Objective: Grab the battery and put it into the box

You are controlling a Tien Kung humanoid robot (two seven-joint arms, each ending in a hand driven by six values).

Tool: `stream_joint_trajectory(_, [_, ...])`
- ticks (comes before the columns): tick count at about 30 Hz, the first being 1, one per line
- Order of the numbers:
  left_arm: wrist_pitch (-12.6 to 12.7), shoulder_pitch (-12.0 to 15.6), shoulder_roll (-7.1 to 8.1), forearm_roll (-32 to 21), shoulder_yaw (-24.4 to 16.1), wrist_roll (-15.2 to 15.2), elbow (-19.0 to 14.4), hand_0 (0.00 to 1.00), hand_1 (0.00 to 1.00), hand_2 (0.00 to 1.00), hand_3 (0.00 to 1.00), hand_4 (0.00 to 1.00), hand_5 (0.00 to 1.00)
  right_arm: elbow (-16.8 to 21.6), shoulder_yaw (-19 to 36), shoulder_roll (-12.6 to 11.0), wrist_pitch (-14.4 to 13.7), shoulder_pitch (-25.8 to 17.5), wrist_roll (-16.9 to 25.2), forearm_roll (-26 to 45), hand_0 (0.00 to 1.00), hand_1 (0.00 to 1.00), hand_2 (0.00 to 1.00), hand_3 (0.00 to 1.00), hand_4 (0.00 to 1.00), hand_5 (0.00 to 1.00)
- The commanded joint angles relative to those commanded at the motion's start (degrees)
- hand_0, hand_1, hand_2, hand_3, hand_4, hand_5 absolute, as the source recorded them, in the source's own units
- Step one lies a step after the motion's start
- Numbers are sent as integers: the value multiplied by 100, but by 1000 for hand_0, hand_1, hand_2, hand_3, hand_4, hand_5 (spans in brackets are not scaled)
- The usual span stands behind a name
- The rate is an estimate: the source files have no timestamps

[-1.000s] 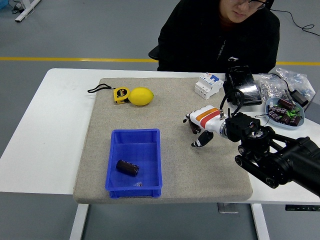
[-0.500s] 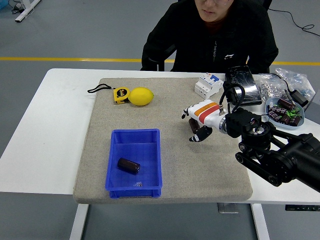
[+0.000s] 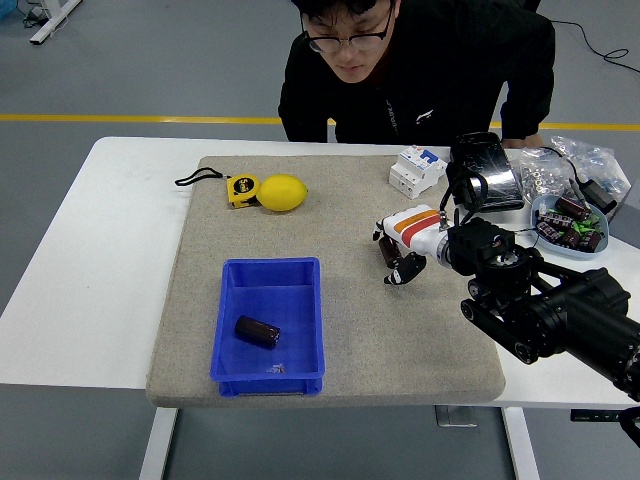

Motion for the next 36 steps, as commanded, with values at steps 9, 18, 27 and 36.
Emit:
stream_joint_trajectory(9, [-11,78,18,9,-25,-14,11,721,691,673,585,631,543,352,13,-174,33,-45,-10,-190,528,631,750,730,906,309])
stream_joint_trajectory(18, [-24,129,30,41,-42,-3,11,721,690,673,585,632,543,468,-66,-257,-22,-104,2,-186,413,568,717,707,900,310])
stream_joint_trajectory(27, [-7,120,14,-36,0,-26,16,721,691,673,585,632,544,289,-119,-309,-132,-145,67,-118,288,435,565,567,803,282])
stream_joint_trajectory(36, [-21,129,22,-23,10,-27,16,721,691,673,585,632,544,335,-96,-390,75,-78,-6,-226,299,432,555,566,805,275])
